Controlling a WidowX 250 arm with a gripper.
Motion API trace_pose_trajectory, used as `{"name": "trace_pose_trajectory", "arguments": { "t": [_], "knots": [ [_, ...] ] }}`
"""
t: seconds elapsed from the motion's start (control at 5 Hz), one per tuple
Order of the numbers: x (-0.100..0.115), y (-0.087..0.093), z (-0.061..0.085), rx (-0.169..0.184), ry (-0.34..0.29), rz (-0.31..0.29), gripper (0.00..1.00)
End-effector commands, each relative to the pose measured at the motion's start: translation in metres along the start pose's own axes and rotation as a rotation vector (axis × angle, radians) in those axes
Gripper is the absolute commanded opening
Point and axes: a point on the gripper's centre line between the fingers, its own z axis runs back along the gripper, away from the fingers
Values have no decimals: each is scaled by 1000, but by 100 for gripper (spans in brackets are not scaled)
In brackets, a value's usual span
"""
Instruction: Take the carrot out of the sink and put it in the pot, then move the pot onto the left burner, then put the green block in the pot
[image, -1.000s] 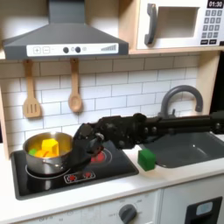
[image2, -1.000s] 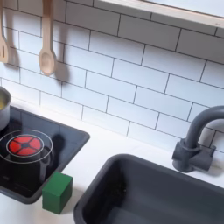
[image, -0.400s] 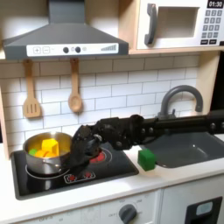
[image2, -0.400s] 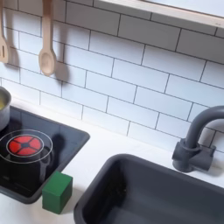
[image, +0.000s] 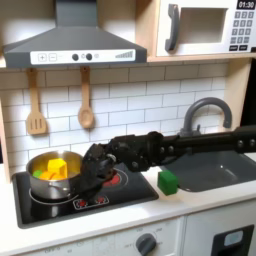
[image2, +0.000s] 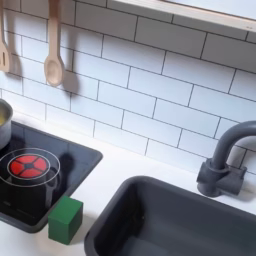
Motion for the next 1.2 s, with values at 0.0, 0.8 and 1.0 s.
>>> {"name": "trace_pose_trajectory", "arguments": {
  "t": [0.0, 0.8, 1.0],
  "knots": [
    [0, 4, -2, 9, 4, 4, 0],
    [-3, 4, -6, 18, 21, -5, 0],
    [-3, 5, -5, 18, 15, -8, 0]
  ]
}}
